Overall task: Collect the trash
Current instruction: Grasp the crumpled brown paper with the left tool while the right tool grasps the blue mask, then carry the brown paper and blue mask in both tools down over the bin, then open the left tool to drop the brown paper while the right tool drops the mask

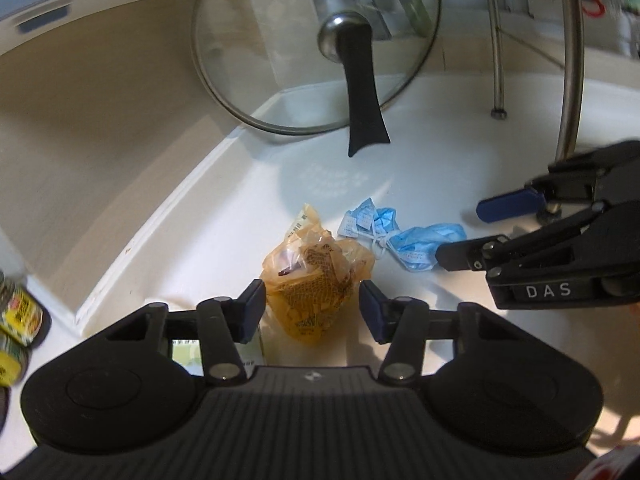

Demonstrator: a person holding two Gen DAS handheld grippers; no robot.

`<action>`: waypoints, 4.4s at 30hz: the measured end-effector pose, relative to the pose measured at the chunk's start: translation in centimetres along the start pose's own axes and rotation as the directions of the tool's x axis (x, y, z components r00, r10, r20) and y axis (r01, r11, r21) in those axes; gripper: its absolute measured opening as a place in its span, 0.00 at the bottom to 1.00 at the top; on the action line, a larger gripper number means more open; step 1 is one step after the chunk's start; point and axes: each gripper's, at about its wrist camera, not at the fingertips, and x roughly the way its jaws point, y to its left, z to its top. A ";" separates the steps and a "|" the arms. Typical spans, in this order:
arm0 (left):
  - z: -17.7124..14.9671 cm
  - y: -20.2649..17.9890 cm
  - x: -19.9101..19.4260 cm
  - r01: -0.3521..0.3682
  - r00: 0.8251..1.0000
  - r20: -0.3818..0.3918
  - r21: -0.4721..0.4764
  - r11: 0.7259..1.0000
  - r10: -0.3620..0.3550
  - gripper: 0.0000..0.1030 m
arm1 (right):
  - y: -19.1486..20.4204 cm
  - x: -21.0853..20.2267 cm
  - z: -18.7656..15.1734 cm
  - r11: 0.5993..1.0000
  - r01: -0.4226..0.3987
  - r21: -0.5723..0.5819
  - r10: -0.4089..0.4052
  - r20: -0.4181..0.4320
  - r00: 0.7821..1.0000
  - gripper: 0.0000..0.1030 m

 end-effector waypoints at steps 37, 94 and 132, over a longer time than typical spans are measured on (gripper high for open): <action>1.0 -0.2 0.9 0.020 0.999 0.032 -0.044 0.999 -0.018 0.10 | -0.1 -1.3 -0.5 0.999 0.040 0.037 -0.041 0.030 0.999 0.09; -26.2 0.7 -26.6 0.124 0.981 -0.067 -0.510 0.851 -0.183 0.10 | 20.2 -18.6 -19.2 0.992 -0.029 0.126 0.058 -0.232 0.971 0.09; -34.2 -1.1 -11.8 -0.026 0.912 -0.318 -0.673 0.740 -0.257 0.10 | 17.7 -4.4 -27.2 0.995 -0.067 0.081 0.097 -0.474 0.875 0.09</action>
